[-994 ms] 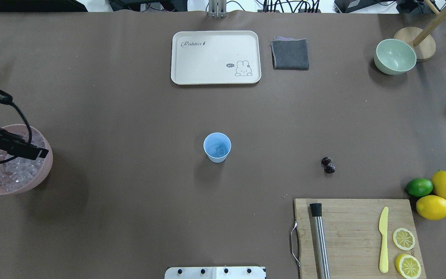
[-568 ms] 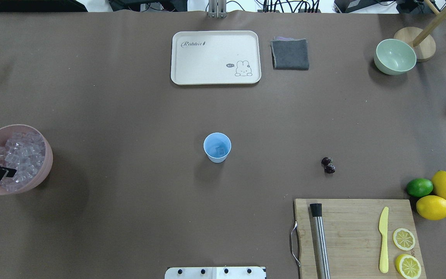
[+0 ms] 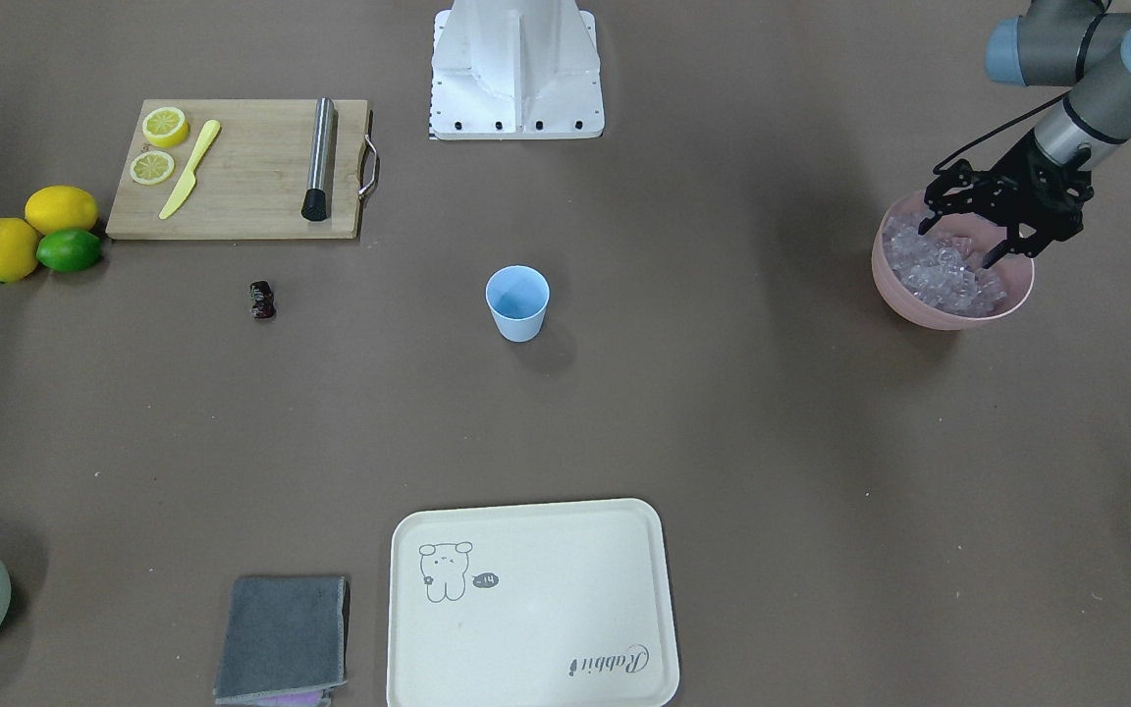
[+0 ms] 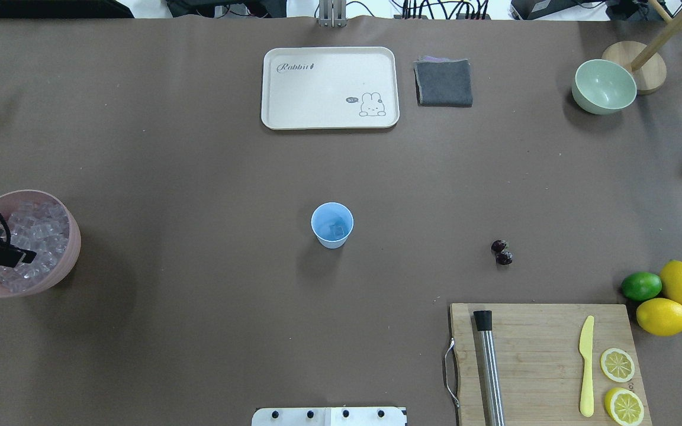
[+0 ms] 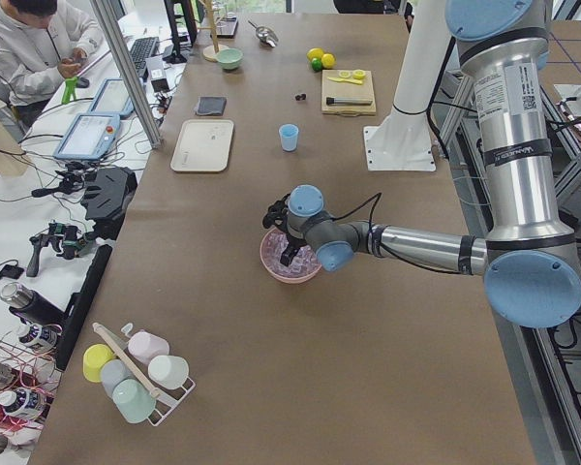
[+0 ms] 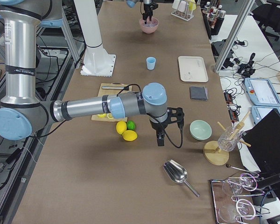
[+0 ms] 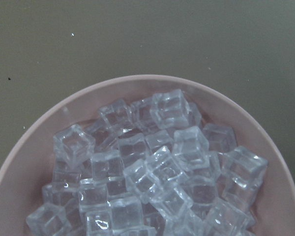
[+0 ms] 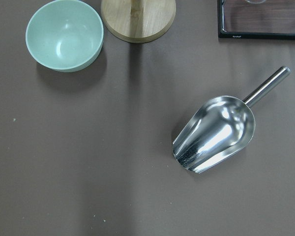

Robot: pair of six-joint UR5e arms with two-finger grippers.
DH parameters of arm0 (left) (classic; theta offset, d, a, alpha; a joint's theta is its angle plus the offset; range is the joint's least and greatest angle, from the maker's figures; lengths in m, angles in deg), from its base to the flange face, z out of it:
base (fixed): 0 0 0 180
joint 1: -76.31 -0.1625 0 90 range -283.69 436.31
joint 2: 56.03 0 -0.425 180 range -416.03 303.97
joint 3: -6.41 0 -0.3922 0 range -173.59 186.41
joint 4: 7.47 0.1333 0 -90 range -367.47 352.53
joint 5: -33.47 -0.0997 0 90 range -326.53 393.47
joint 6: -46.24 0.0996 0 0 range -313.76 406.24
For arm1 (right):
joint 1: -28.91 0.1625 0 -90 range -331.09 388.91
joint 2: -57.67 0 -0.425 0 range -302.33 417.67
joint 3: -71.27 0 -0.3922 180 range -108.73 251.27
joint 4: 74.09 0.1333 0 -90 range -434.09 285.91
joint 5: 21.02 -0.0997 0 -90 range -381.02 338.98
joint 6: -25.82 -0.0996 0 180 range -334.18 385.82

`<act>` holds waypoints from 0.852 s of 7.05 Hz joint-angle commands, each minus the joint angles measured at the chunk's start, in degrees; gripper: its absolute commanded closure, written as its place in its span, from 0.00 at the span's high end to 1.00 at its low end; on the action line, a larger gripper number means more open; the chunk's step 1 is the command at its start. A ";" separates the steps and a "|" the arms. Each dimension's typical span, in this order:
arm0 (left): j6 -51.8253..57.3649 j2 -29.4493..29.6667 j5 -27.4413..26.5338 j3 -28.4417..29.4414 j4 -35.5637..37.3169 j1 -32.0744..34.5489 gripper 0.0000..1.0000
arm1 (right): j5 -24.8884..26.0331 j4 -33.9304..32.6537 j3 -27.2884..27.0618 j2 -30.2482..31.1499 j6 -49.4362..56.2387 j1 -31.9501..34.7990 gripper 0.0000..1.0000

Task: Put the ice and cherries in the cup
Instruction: 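Lower the left gripper into the ice and grasp another cube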

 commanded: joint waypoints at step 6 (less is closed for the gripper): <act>5.61 -0.35 2.48 1.10 0.27 0.43 0.70 | 0.00 0.00 0.00 -0.09 -0.09 -0.04 1.00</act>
